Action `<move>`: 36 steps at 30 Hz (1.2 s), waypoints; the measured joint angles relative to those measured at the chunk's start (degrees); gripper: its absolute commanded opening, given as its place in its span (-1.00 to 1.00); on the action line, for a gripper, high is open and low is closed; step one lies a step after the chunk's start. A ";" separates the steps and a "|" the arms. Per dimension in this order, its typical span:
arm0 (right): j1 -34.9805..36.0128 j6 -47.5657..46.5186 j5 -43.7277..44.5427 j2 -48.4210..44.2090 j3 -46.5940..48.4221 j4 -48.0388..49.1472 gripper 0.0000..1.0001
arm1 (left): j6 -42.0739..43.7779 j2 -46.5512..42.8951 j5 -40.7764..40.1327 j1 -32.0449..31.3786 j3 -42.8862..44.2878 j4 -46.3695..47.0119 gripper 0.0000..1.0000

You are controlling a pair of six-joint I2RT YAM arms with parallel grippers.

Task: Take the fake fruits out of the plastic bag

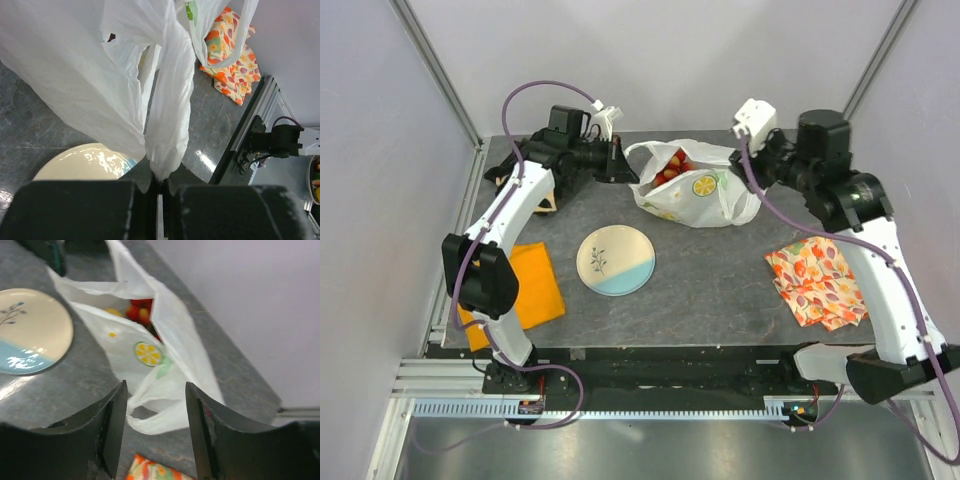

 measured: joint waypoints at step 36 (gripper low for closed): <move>10.10 11.98 8.44 28.92 -18.05 17.49 -0.36 | -13.66 -0.48 -3.85 -0.90 -3.43 5.07 -0.97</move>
